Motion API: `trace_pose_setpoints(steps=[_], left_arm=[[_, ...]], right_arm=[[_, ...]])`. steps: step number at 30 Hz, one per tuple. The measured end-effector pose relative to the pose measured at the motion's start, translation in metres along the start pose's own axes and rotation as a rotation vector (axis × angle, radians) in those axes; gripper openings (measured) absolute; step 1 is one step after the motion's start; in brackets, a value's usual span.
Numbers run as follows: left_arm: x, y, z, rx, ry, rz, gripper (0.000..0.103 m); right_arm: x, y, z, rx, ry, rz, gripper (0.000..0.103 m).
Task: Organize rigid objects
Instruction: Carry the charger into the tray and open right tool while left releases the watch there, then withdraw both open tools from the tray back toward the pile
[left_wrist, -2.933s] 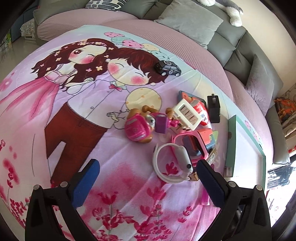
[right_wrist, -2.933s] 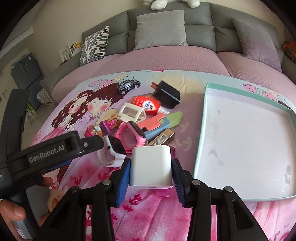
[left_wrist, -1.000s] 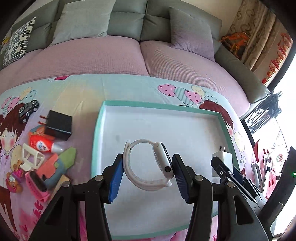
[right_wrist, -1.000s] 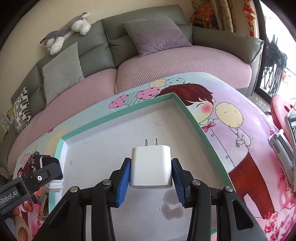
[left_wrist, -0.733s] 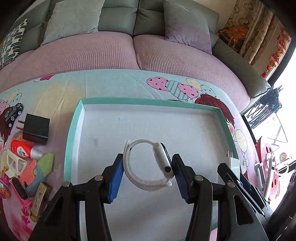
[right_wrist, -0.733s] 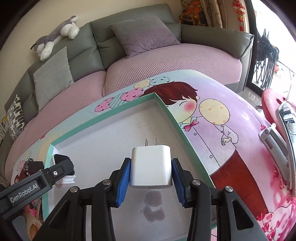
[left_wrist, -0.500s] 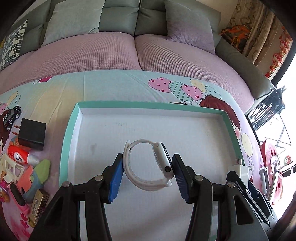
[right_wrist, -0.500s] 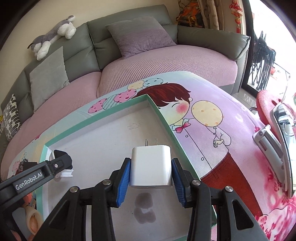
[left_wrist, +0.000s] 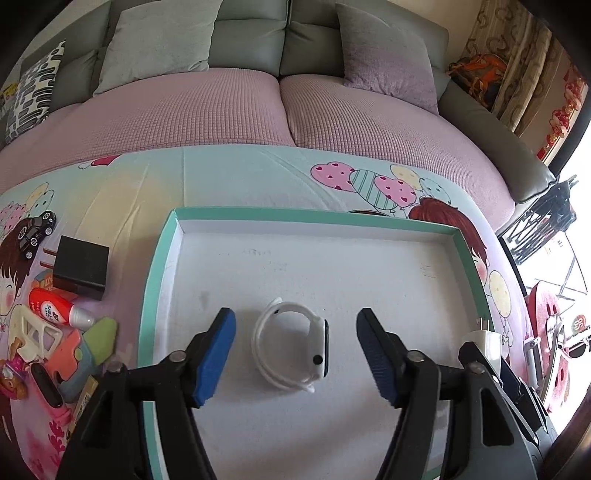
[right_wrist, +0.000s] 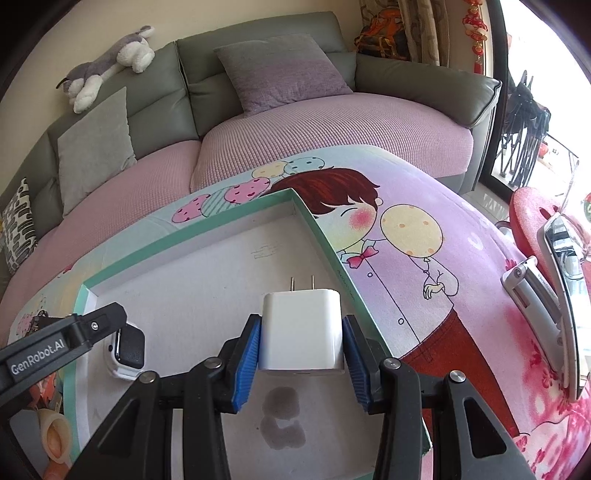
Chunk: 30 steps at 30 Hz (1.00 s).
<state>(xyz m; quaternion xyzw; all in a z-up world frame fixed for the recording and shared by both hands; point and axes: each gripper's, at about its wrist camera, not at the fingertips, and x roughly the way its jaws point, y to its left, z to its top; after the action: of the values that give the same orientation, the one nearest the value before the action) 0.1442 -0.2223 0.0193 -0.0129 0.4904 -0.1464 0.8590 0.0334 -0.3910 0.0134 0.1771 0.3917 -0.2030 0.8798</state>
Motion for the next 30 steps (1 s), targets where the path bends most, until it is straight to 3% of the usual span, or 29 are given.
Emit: trace_pose_setpoints(steps=[8, 10, 12, 21, 25, 30], left_arm=[[-0.016, 0.017, -0.003, -0.050, -0.038, 0.035, 0.078], [-0.019, 0.021, -0.003, -0.061, -0.049, 0.049, 0.091], [-0.023, 0.026, -0.005, -0.073, -0.065, 0.061, 0.093], [-0.030, 0.049, -0.014, -0.134, -0.084, 0.135, 0.095], [-0.033, 0.060, -0.019, -0.159, -0.094, 0.180, 0.096], [-0.040, 0.069, -0.024, -0.186, -0.126, 0.213, 0.098]], right_arm=[[0.001, 0.003, -0.001, -0.009, 0.007, 0.005, 0.047], [0.001, 0.003, -0.001, -0.005, 0.011, 0.012, 0.047], [-0.001, 0.005, -0.001, -0.006, -0.001, 0.017, 0.049], [-0.004, 0.012, 0.001, -0.028, -0.021, 0.051, 0.079], [-0.006, 0.014, 0.001, -0.031, -0.037, 0.056, 0.101], [-0.007, 0.015, 0.000, -0.027, -0.042, 0.073, 0.103]])
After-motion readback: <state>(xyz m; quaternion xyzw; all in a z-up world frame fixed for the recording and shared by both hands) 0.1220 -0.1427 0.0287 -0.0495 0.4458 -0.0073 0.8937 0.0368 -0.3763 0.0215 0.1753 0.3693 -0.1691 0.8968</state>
